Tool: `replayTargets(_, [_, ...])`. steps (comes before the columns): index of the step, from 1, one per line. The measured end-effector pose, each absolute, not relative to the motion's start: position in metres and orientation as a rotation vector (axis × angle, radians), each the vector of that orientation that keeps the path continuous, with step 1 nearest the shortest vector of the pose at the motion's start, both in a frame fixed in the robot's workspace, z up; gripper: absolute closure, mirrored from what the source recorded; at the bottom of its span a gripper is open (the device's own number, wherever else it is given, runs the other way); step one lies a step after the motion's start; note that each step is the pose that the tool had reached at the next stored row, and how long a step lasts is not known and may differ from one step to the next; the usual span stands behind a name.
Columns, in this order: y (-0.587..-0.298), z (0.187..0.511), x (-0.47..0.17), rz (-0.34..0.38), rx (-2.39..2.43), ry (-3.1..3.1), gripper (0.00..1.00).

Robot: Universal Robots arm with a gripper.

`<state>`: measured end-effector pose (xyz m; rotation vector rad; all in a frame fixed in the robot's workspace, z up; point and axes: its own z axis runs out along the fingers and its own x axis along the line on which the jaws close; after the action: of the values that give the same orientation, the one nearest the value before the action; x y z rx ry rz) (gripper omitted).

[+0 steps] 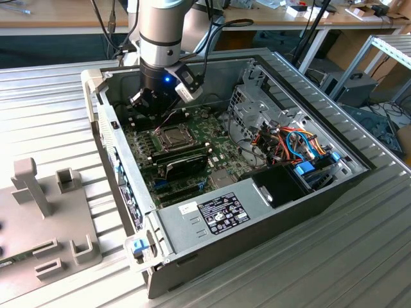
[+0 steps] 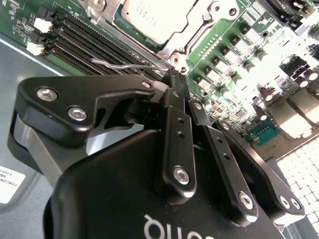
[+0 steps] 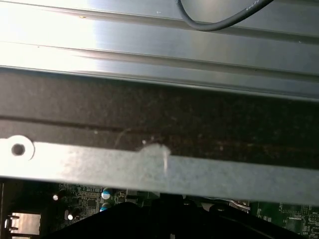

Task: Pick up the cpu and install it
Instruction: 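Install the first cpu locking lever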

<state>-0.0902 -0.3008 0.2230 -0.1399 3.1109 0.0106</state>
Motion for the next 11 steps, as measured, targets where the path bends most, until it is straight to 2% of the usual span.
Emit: replayTargets(11, [-0.2961,0.2230,-0.0884,0.011,-0.140,3.111,0.89])
